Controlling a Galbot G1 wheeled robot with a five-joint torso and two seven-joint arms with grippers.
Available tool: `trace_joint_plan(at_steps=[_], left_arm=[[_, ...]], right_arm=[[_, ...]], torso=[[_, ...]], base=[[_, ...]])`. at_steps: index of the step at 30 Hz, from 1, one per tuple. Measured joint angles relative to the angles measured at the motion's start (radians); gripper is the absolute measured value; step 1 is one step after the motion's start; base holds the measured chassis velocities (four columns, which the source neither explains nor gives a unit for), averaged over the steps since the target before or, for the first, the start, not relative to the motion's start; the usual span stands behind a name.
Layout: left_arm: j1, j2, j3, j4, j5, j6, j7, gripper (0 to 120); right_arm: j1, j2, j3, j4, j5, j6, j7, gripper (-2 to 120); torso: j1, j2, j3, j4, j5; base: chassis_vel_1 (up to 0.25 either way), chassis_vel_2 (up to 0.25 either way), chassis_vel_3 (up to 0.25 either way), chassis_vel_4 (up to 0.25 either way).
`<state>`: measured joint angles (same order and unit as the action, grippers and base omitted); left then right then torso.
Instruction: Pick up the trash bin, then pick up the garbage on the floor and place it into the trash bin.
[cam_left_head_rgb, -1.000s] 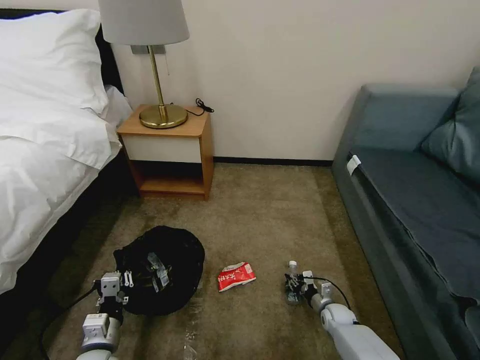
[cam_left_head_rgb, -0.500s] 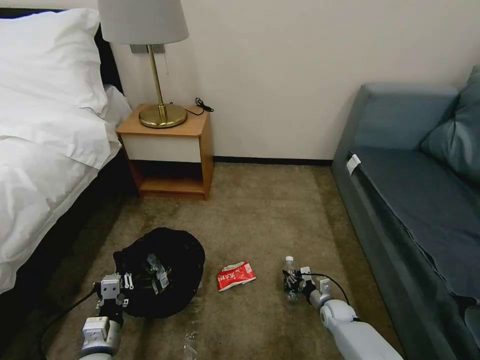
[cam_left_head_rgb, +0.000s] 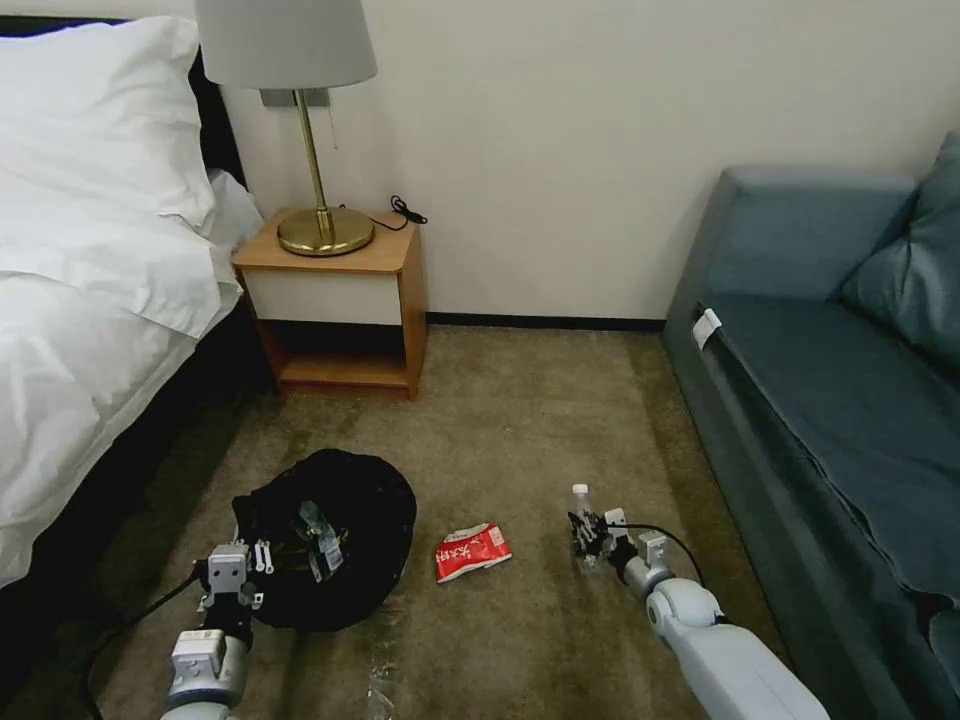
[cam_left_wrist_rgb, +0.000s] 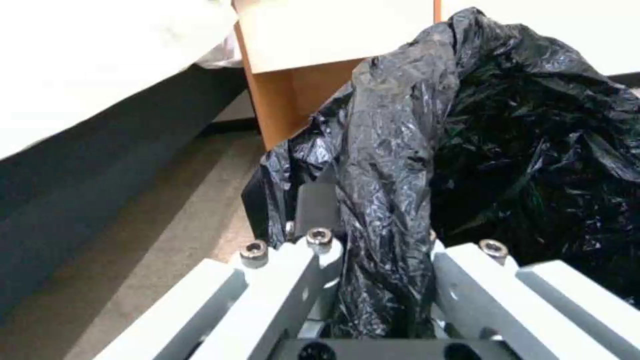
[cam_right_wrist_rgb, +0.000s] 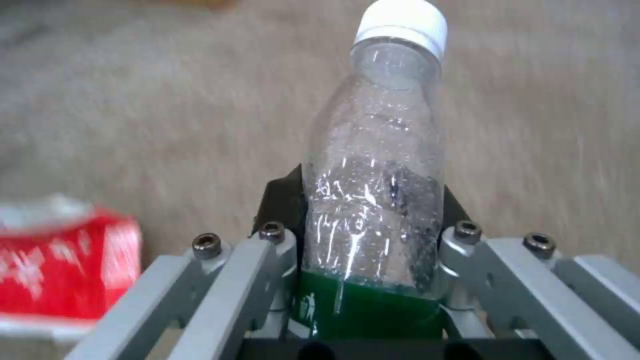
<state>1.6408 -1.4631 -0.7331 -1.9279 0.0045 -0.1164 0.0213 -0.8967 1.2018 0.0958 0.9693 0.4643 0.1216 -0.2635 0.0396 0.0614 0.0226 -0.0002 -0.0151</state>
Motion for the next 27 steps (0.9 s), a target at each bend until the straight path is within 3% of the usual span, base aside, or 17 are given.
trace_joint_plan(at_steps=[10,15,27], left_arm=[[-0.033,-0.008,0.087,-0.007,0.024,0.015,-0.021,4],[-0.057,-0.002,0.124,-0.007,0.023,0.037,-0.033,4],[-0.099,0.017,0.111,-0.008,0.01,0.087,-0.035,4]], right_arm=[[0.115,-0.009,-0.114,0.159,0.107,-0.044,0.023,25],[0.218,0.015,-0.183,0.159,0.17,-0.049,0.02,25],[0.313,0.017,-0.27,0.28,0.342,-0.11,-0.046,25]], torso=[[0.0,0.0,0.0,-0.0002,-0.0002],[0.0,0.0,0.0,0.0002,-0.0004],[0.0,0.0,0.0,-0.0002,-0.0004]], base=[[0.0,0.0,0.0,0.0],[0.0,0.0,0.0,0.0],[0.0,0.0,0.0,0.0]])
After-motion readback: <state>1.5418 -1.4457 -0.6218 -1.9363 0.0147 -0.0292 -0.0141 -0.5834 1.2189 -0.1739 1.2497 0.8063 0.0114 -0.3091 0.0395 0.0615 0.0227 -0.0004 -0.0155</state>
